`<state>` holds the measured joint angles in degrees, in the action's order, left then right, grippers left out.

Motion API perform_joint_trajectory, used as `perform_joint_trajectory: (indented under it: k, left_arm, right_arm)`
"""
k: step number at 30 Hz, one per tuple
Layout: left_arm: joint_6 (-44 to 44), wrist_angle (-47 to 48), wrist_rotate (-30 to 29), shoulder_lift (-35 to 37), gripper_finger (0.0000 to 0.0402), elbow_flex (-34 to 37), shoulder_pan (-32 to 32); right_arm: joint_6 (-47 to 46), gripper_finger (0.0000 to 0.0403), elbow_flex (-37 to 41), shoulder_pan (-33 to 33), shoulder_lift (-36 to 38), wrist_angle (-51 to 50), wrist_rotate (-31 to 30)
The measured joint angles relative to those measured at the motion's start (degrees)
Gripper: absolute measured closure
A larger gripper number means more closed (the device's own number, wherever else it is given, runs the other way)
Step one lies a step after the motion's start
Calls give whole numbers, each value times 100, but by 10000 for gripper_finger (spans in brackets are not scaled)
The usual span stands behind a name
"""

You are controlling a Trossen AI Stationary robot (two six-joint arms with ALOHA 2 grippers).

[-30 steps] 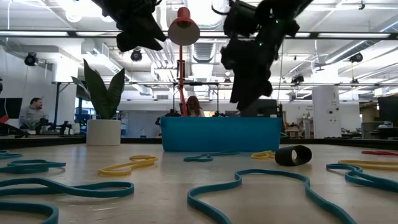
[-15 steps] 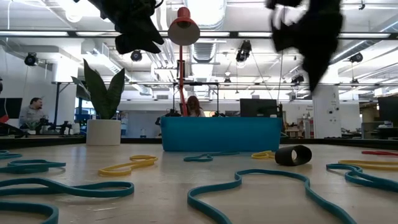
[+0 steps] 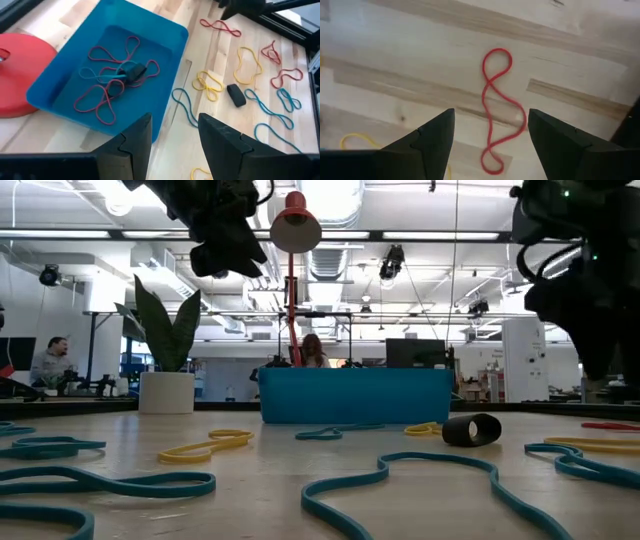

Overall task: Pick and place rubber bands into bin
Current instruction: Put the red rubber band into the blue bin

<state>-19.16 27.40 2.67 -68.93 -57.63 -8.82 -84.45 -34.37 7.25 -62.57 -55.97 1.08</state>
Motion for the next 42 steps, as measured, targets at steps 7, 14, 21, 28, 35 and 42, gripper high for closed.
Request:
perform_joint_trajectory:
  k: [7, 14, 21, 28, 35, 42]
  left_arm:
    - [-2, 3, 68, -56, 257, -7, 0]
    - [-2, 4, 66, -48, 257, -9, 0]
    - [-4, 4, 66, -45, 257, -9, -4]
    - [-4, 4, 64, -45, 257, -9, -4]
    - [-9, 2, 64, -43, 257, -11, -4]
    - [-15, 4, 62, -41, 257, -14, -4]
  right_arm:
    - [82, 180, 202, 0, -592, 278, -32]
    - [353, 194, 238, -2, -1232, 755, -121]
    - [526, 198, 236, -2, -1541, 1165, -99]
    - [998, 225, 266, -2, -1694, 1243, -154]
    - [1485, 307, 287, -9, -1700, 1352, -248]
    - [1768, 385, 327, -13, -1707, 1795, -193]
